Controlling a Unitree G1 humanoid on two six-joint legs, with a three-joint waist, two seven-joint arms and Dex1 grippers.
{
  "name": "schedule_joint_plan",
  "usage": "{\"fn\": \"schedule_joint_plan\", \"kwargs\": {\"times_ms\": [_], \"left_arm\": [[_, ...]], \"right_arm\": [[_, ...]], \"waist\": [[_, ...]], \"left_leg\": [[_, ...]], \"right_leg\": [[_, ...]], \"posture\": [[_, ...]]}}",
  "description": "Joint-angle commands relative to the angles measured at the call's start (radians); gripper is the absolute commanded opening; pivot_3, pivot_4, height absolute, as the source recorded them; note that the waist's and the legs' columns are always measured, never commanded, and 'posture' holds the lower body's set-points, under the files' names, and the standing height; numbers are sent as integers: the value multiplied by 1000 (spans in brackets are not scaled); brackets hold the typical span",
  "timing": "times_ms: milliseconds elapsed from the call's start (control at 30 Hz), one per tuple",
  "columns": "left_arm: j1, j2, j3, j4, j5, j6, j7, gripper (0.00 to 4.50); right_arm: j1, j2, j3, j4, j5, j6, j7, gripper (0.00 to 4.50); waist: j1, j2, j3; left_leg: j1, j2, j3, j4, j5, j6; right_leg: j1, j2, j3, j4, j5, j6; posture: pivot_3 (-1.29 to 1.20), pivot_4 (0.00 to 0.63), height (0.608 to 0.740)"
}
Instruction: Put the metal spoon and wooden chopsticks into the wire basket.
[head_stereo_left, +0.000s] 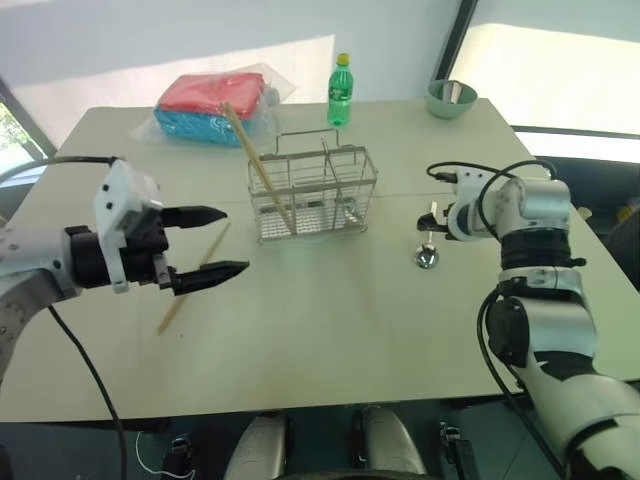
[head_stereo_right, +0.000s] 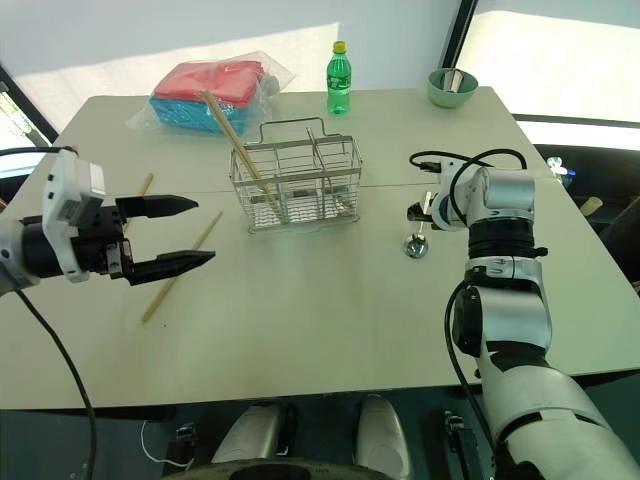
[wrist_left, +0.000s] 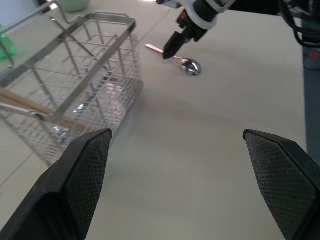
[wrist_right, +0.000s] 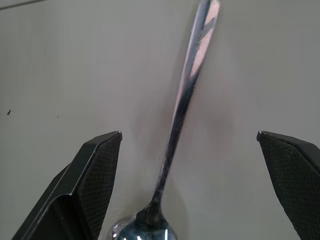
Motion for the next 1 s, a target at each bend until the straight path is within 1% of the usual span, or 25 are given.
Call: {"fn": "schedule_joint_plan", "kwargs": {"times_ms": [33, 100, 200, 300, 367, 400, 433, 667, 733, 800, 867, 900, 967, 1000], "left_arm": [[-42, 24, -15, -7, -16, -10, -39, 4443], [-62, 24, -31, -1, -17, -7, -50, 4443], [-85, 20, -57, 0, -6, -10, -57, 4500], [-98, 16, -65, 2, -2, -12, -54, 4500], [-112, 13, -65, 5, -5, -10, -44, 4500], [-117, 11, -65, 8, -5, -9, -41, 4500], [-124, 11, -65, 11, -8, -5, -39, 4500], [-153, 9, -88, 36, 14, -18, -44, 4500], [-157, 2, -93, 42, 23, -26, -38, 4500], [-173, -14, -97, 53, 36, -33, -17, 4500], [-188, -27, -97, 68, 49, -37, 1, 4500], [-195, -31, -98, 78, 57, -42, 8, 4500], [-211, -43, -102, 96, 78, -55, 26, 4500], [-216, -47, -102, 102, 84, -59, 30, 4500]], "right_arm": [[-3, 12, -2, -45, 2, 19, -1, 4500], [5, 22, 6, -48, 1, 24, 3, 4500], [21, 29, 17, -47, -5, 12, 5, 3599], [23, 33, 10, -41, -9, -5, -2, 2098], [22, 33, -1, -38, -9, -14, -5, 1008], [21, 34, -3, -36, -9, -17, -7, 377], [22, 34, -5, -41, -7, -17, -5, 64], [30, 24, -2, -48, -12, -39, -2, 64], [41, 6, 13, -82, -24, -90, 4, 64], [56, -24, 20, -154, -31, -185, 22, 64], [69, -42, 5, -220, -30, -278, 28, 64], [78, -51, -9, -264, -32, -354, 26, 64], [90, -55, -38, -359, -24, -486, 23, 64], [95, -52, -46, -387, -20, -523, 22, 64]], "waist": [[1, 0, 0], [1, 0, 0], [0, 0, 0], [0, -1, 0], [-2, -1, 0], [-2, -1, 0], [-2, -1, -1], [-2, -1, -1], [-1, -1, 0], [0, 0, 0], [4, 2, 2], [3, 2, 2], [2, 3, 2], [2, 3, 2]], "left_leg": [[0, 0, 0, 0, 0, 0], [0, 0, 0, 0, 0, 0], [0, 0, 0, 0, 0, 0], [0, 0, 0, 0, 0, 0], [0, 0, 0, 0, 0, 0], [0, 0, 0, 0, 0, 0], [0, 0, 0, 0, 0, 0], [1, 0, 0, 0, 0, 0], [1, 0, 0, 0, 0, 0], [1, 0, 0, 0, 0, 0], [0, 0, 0, 0, 0, 0], [0, 0, 0, 0, 0, 0], [0, 0, 0, 0, 0, 0], [0, 0, 0, 0, 0, 0]], "right_leg": [[0, 0, 0, 0, 0, 0], [0, 0, 0, 0, 0, 0], [0, 0, 0, 0, 0, 0], [0, 0, 0, 0, 1, 1], [0, 0, 0, 0, 1, 1], [0, 1, 0, 0, 1, 2], [0, 1, 0, 0, 1, 2], [1, 1, 0, 0, 1, 3], [1, 1, 0, 0, 2, 3], [1, 1, 0, 0, 2, 3], [0, 1, 0, 0, 2, 4], [0, 1, 0, 0, 2, 4], [0, 1, 0, 0, 2, 4], [0, 1, 0, 0, 2, 4]], "posture": [[0, 150, 667], [0, 150, 667], [0, 150, 667], [0, 150, 667], [0, 150, 667], [0, 150, 667], [0, 150, 667], [0, 150, 667], [0, 150, 667], [0, 150, 667], [0, 150, 667], [0, 150, 667], [0, 150, 667], [0, 150, 667]]}}
